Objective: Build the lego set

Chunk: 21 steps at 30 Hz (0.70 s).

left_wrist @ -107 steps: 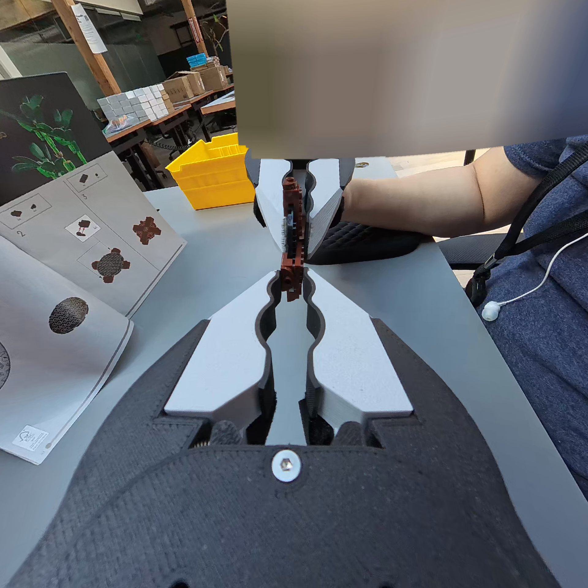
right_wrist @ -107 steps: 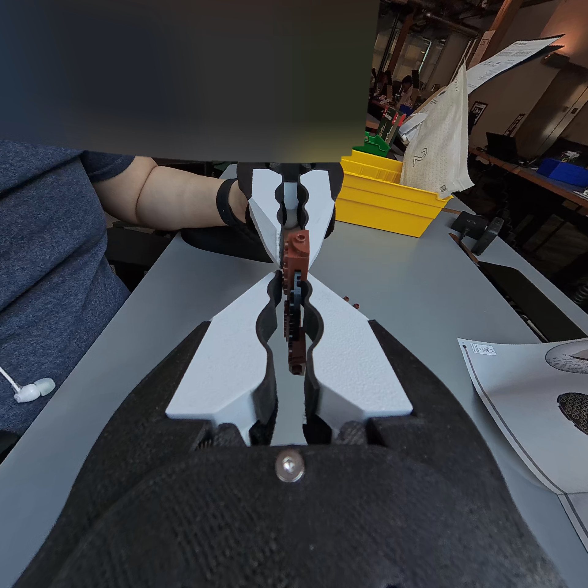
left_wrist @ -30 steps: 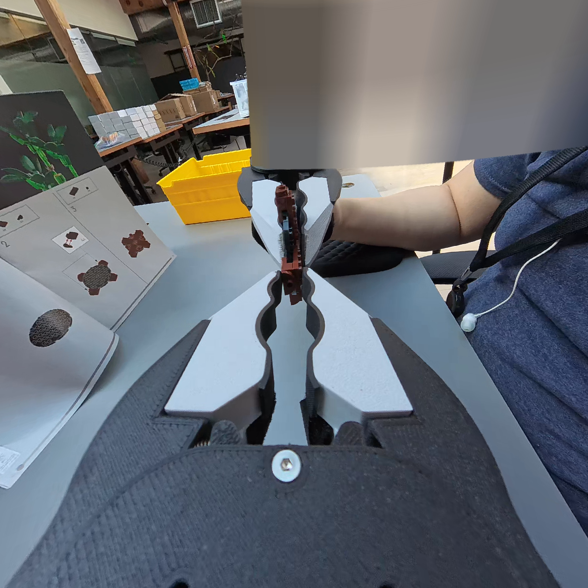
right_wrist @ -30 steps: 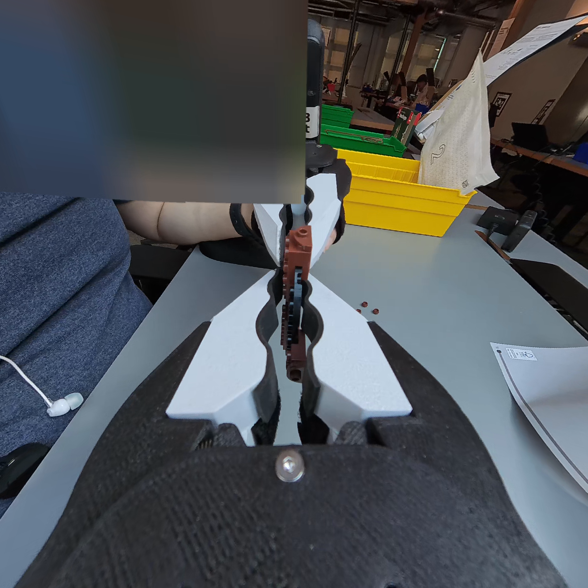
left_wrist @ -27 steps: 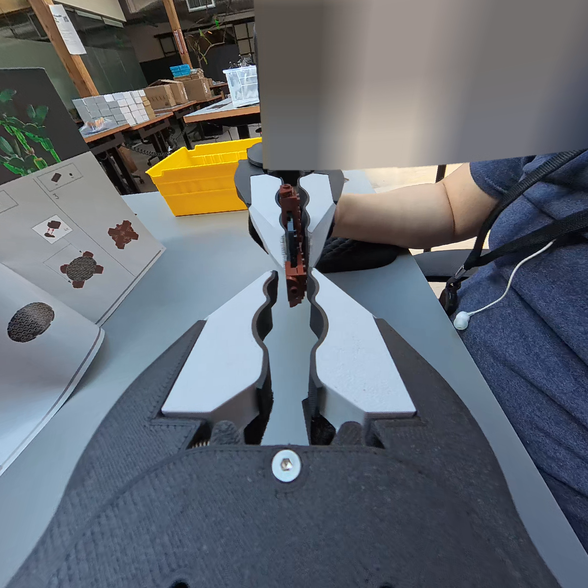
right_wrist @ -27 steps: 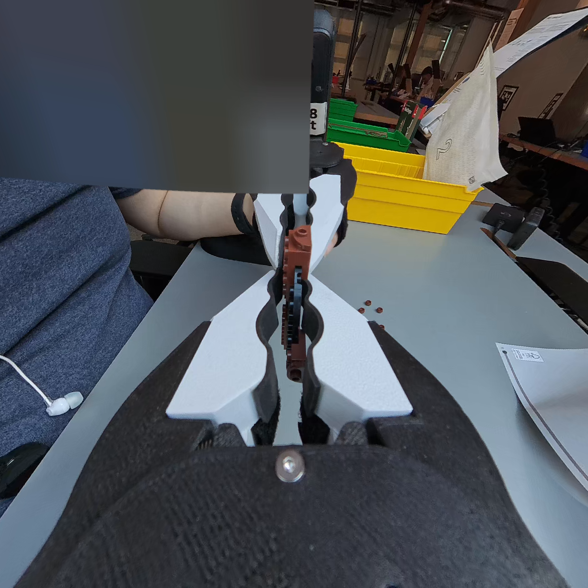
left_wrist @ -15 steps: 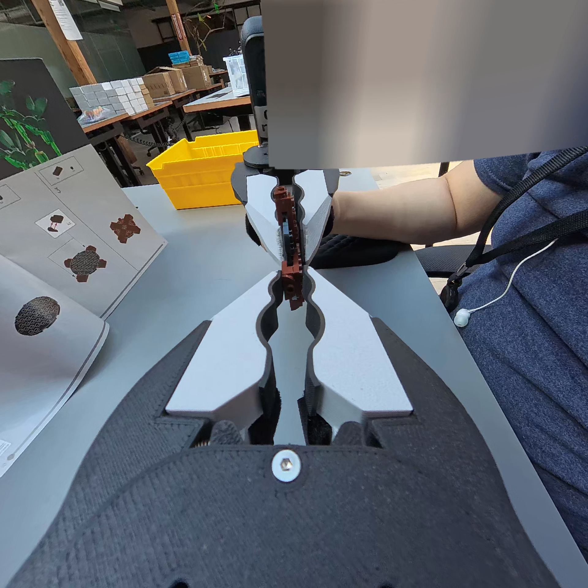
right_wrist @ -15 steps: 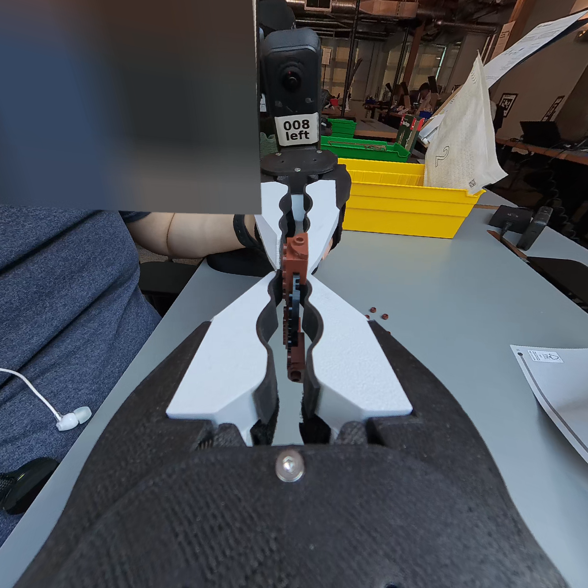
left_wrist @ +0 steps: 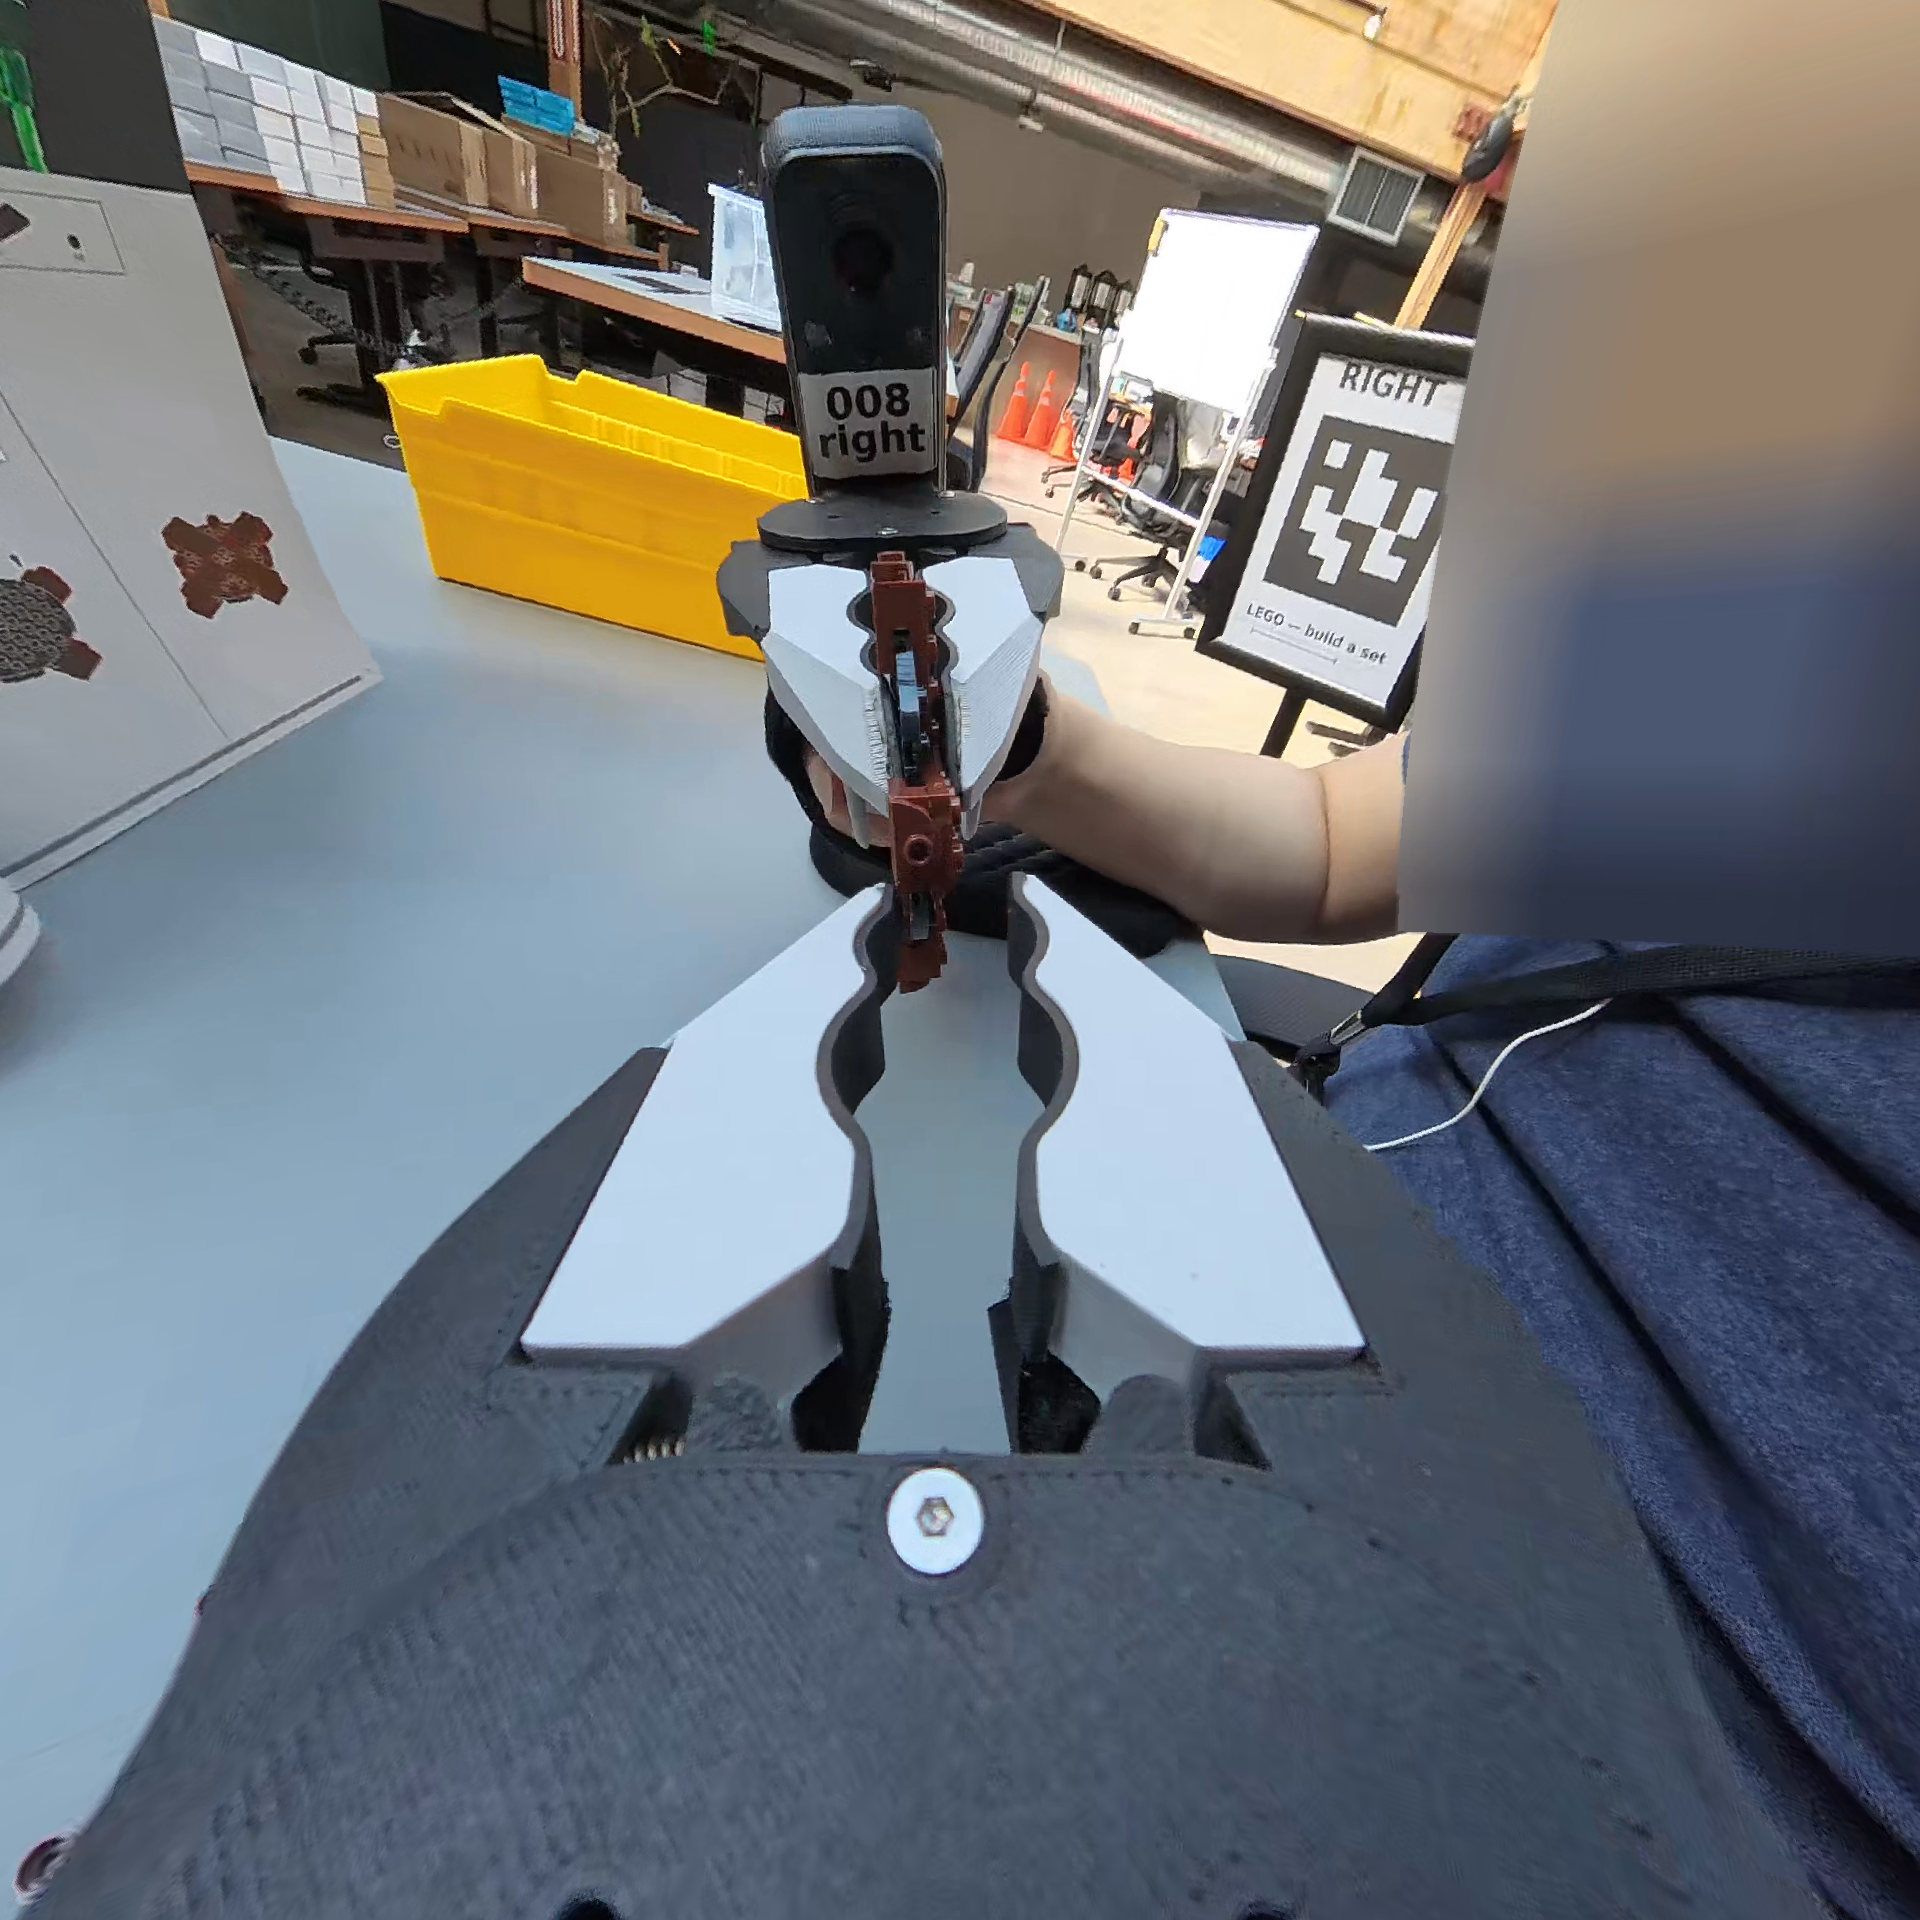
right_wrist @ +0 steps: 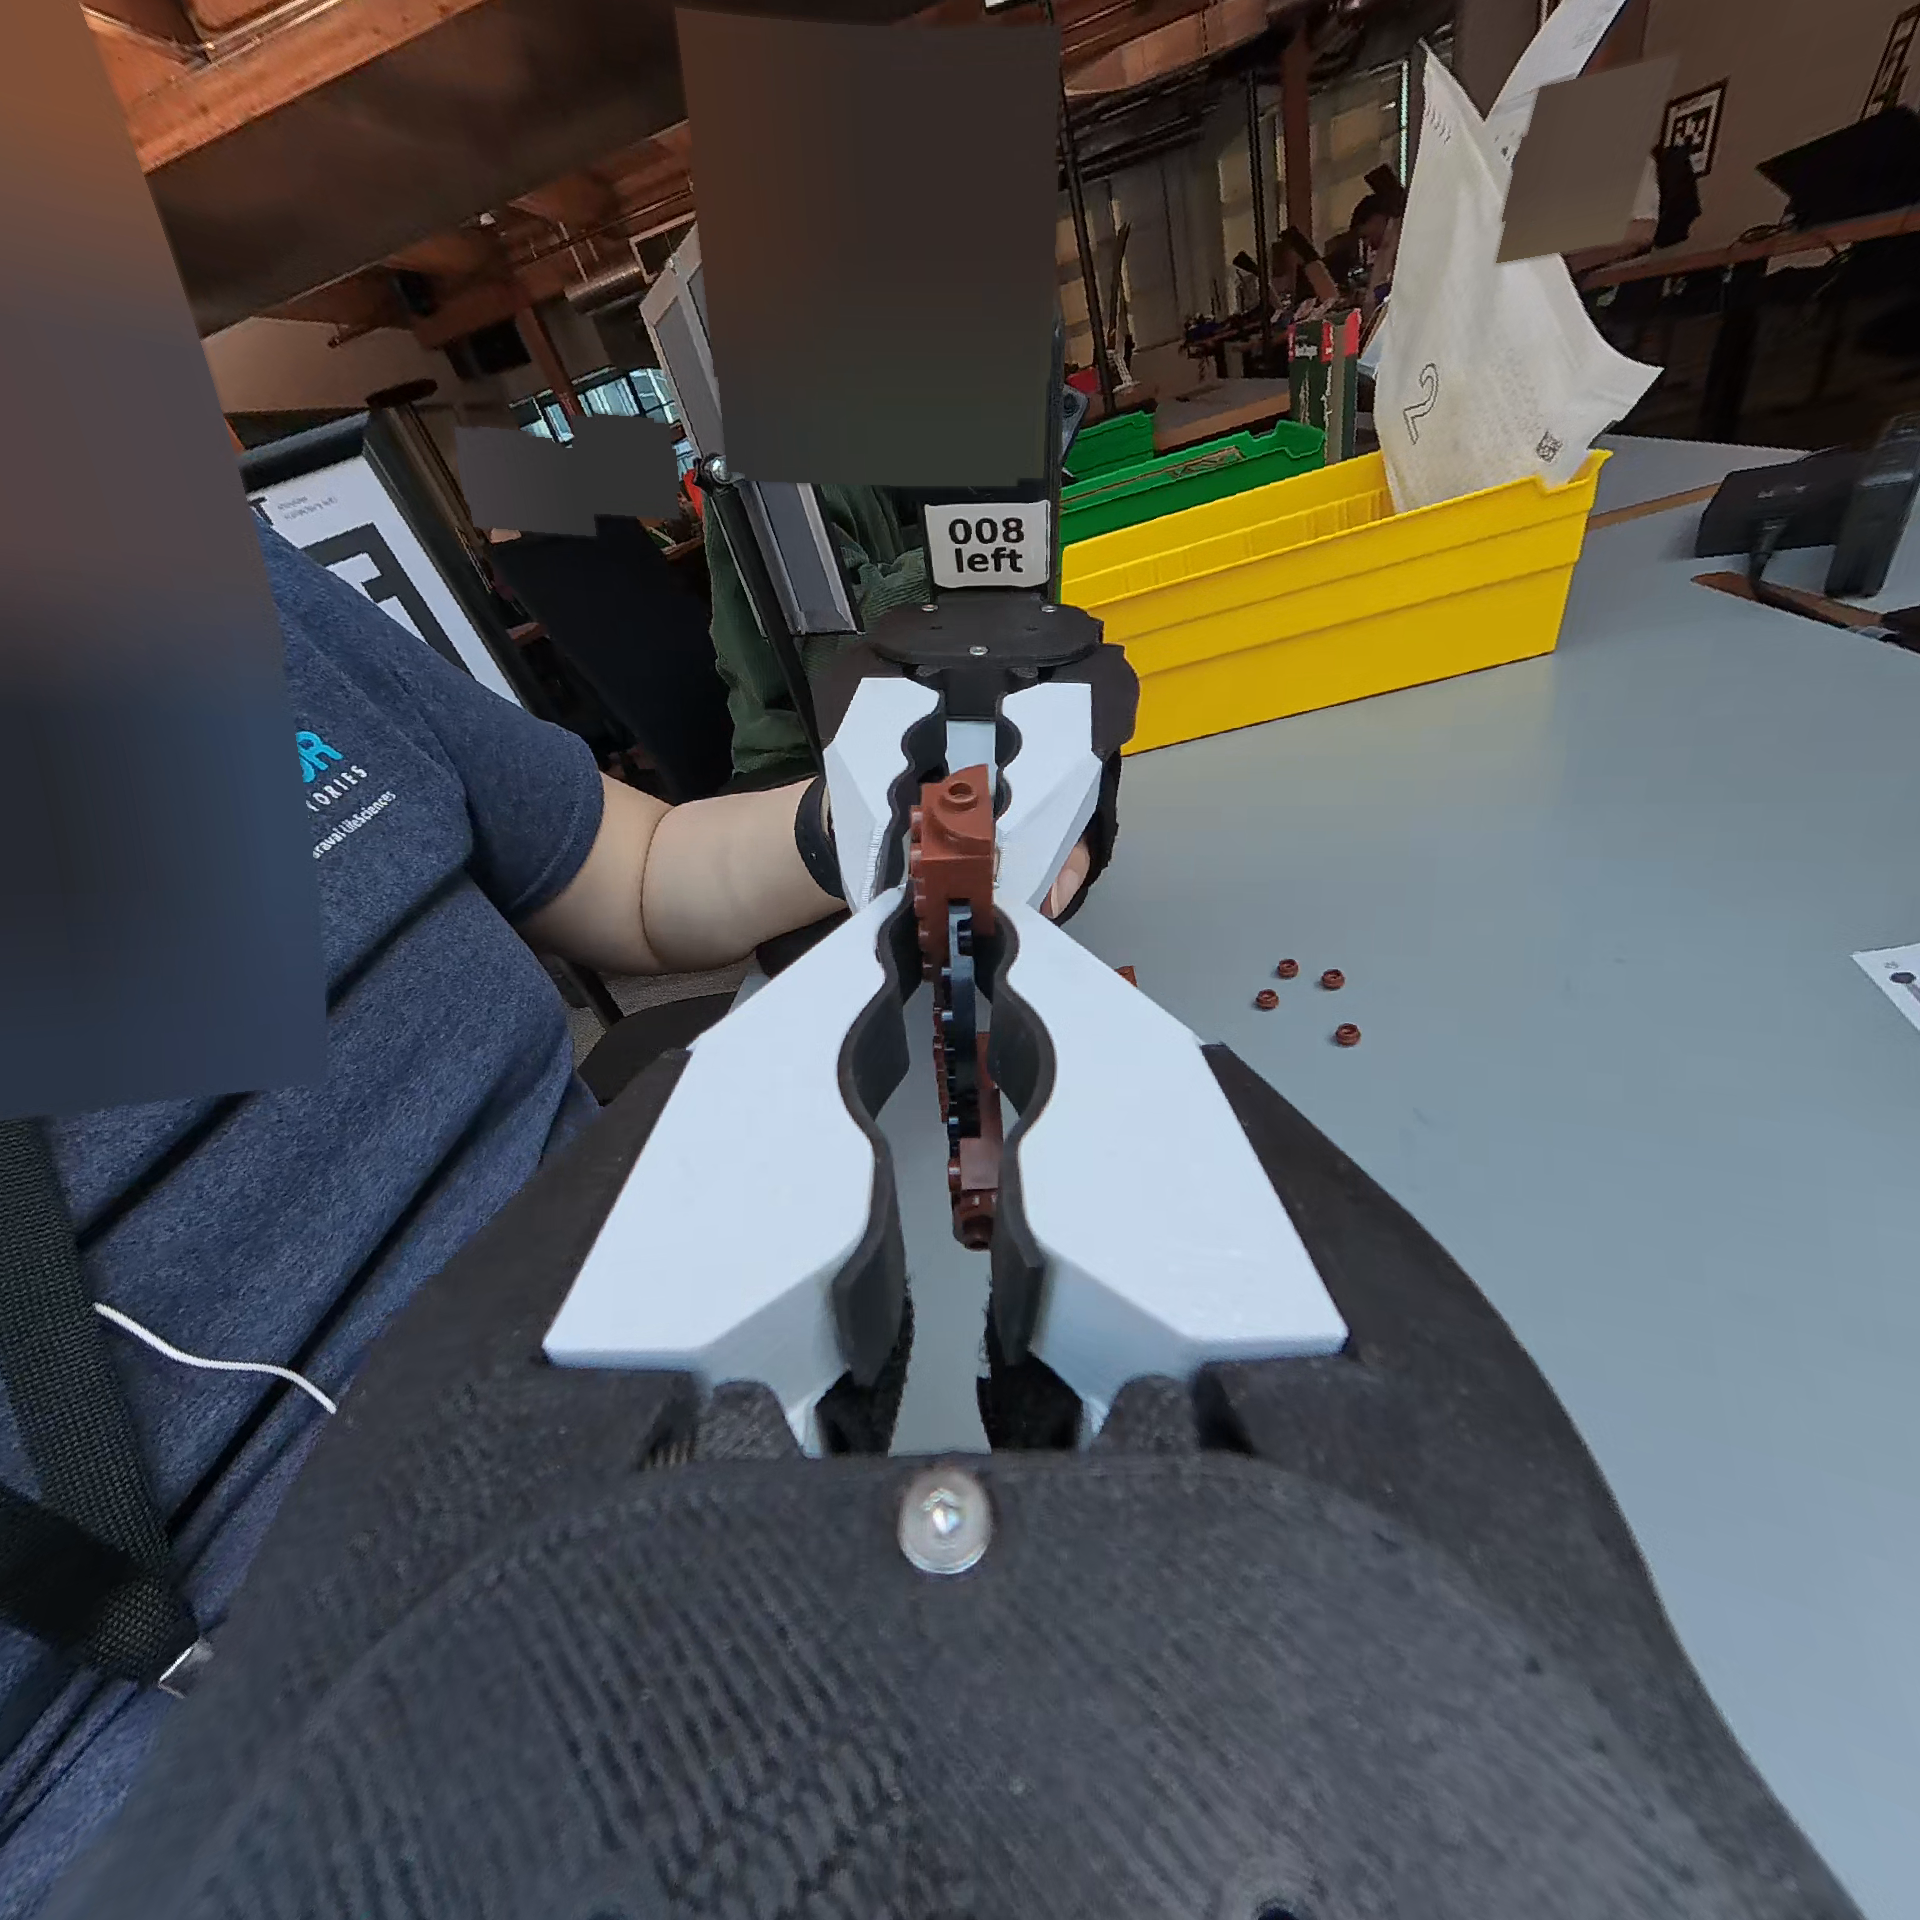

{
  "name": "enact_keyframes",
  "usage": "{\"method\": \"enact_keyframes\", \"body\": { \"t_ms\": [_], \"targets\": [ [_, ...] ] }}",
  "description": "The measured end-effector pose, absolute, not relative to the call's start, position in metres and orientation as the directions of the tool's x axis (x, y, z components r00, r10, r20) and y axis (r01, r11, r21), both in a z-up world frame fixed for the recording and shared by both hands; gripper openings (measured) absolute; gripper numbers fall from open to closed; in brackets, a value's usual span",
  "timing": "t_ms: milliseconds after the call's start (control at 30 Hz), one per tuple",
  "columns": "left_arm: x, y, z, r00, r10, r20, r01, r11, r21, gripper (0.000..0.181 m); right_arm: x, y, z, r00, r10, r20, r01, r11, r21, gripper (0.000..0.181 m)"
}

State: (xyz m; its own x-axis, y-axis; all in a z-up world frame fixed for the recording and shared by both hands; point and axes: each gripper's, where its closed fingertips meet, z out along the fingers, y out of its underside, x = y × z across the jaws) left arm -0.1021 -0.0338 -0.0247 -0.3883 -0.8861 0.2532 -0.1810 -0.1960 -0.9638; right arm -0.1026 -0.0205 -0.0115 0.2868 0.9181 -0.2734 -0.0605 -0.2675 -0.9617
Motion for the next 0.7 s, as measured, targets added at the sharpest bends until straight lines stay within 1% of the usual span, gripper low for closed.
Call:
{"method": "enact_keyframes", "body": {
  "t_ms": [100,133,200,267,333,367,400,433,567,700],
  "targets": [
    [-0.101,-0.029,-0.022,-0.361,-0.902,0.237,-0.151,-0.195,-0.969,0.019,-0.106,-0.021,-0.018,0.294,0.922,-0.254,-0.019,-0.259,-0.966,0.008],
    [-0.101,-0.027,-0.023,-0.347,-0.914,0.208,-0.149,-0.165,-0.975,0.01,-0.107,-0.021,-0.019,0.29,0.923,-0.254,-0.018,-0.26,-0.966,0.008],
    [-0.102,-0.026,-0.024,-0.326,-0.938,0.12,-0.148,-0.075,-0.986,0.01,-0.108,-0.021,-0.019,0.289,0.924,-0.251,-0.024,-0.255,-0.967,0.008],
    [-0.103,-0.027,-0.02,-0.308,-0.949,0.074,-0.135,-0.034,-0.99,0.01,-0.109,-0.022,-0.014,0.272,0.933,-0.238,-0.051,-0.232,-0.971,0.008],
    [-0.104,-0.028,-0.013,-0.308,-0.948,0.079,-0.111,-0.047,-0.993,0.01,-0.111,-0.022,-0.017,0.284,0.932,-0.224,-0.029,-0.225,-0.974,0.02],
    [-0.105,-0.028,-0.01,-0.313,-0.945,0.093,-0.104,-0.063,-0.993,0.01,-0.112,-0.021,-0.018,0.293,0.934,-0.205,-0.017,-0.21,-0.978,0.02],
    [-0.106,-0.028,-0.009,-0.322,-0.94,0.111,-0.106,-0.081,-0.991,0.01,-0.113,-0.024,-0.016,0.285,0.941,-0.18,-0.019,-0.182,-0.983,0.011],
    [-0.107,-0.028,-0.008,-0.328,-0.936,0.127,-0.106,-0.097,-0.99,0.01,-0.113,-0.025,-0.012,0.285,0.945,-0.16,-0.027,-0.159,-0.987,0.008],
    [-0.105,-0.026,-0.007,-0.34,-0.923,0.18,-0.088,-0.159,-0.983,0.01,-0.111,-0.024,-0.011,0.289,0.942,-0.172,-0.042,-0.167,-0.985,0.008],
    [-0.105,-0.025,-0.008,-0.334,-0.928,0.164,-0.085,-0.144,-0.986,0.01,-0.111,-0.023,-0.013,0.293,0.935,-0.2,-0.042,-0.197,-0.98,0.008]
  ]
}}
